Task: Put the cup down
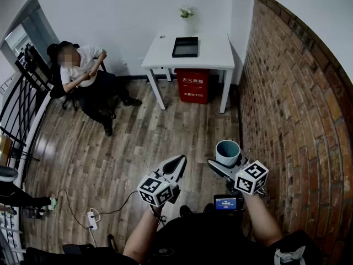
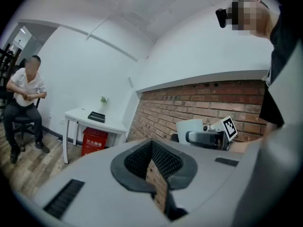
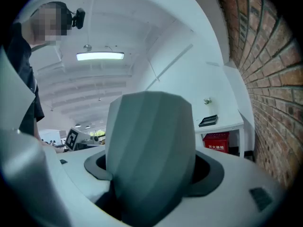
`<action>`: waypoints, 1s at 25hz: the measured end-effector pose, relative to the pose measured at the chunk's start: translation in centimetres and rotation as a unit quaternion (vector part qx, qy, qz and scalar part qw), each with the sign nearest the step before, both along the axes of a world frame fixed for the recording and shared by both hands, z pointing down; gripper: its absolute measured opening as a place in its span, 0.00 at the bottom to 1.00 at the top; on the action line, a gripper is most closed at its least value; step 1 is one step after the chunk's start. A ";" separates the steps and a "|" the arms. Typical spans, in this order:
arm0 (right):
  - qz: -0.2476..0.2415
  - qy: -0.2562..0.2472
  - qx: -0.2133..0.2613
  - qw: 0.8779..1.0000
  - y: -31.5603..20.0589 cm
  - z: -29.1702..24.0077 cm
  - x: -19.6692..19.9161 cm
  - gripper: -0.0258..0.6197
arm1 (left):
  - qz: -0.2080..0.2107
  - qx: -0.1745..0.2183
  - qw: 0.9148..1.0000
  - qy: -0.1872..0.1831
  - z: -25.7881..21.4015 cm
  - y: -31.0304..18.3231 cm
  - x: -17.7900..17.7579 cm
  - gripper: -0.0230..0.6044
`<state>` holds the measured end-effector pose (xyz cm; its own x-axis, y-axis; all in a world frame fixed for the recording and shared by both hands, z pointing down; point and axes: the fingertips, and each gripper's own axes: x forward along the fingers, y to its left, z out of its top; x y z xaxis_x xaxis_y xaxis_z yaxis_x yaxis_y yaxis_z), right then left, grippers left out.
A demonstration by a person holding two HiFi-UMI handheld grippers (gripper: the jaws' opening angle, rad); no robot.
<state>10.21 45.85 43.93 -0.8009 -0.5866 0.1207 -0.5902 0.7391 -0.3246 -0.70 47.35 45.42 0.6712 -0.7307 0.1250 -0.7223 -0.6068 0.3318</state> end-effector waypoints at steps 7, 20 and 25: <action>0.002 -0.005 0.004 1.000 -0.1 -0.5 0.2 0.65 | 0.008 0.003 1.000 -0.001 -0.1 -0.2 0.5 0.05; 0.005 -0.033 -0.008 0.999 0.1 -0.6 0.4 0.65 | 0.011 -0.004 1.000 -0.001 0.1 0.2 0.6 0.05; 0.003 -0.028 -0.004 1.000 0.3 -0.5 0.5 0.65 | 0.011 -0.002 1.000 -0.004 0.3 0.4 0.6 0.05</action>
